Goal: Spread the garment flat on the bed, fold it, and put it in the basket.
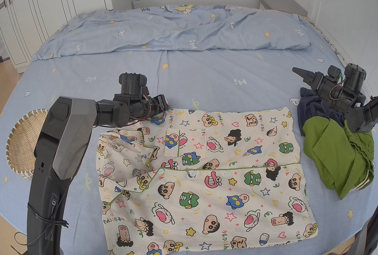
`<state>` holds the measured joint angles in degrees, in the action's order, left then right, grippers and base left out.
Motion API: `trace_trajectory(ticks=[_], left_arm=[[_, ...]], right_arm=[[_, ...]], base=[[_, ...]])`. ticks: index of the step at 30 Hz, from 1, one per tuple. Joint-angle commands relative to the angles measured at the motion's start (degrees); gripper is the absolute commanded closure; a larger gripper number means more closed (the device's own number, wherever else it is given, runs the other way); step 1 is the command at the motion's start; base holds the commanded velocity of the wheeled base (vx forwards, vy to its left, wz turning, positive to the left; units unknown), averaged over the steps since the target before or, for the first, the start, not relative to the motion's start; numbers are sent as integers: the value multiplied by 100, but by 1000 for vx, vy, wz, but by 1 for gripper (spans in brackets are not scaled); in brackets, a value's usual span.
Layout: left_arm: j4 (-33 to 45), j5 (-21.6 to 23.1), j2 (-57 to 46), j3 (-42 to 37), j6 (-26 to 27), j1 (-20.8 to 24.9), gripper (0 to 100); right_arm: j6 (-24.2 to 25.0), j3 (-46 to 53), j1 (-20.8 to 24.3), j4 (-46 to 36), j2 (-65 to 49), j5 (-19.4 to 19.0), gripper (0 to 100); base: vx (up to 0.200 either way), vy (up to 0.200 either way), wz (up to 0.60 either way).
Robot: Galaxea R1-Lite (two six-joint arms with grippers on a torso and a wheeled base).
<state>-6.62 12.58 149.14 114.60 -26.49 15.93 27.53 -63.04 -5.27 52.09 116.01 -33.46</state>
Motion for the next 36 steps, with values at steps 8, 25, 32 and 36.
trace_trajectory(ticks=[8,25,32,36], left_arm=[[-147,-10,-113,-1,-163,244,100],[-1764,148,-614,-1,-32,165,100],[-1614,157,-597,-1,-14,165,100],[-1236,175,-605,-1,135,173,100]], right_arm=[[-2,11,-1,73,1,-2,0],[7,81,-9,214,-17,-2,0],[7,81,-18,214,-17,-2,0],[7,81,-18,214,-17,-2,0]], base=[[0,0,0],[0,0,0],[0,0,0],[0,0,0]])
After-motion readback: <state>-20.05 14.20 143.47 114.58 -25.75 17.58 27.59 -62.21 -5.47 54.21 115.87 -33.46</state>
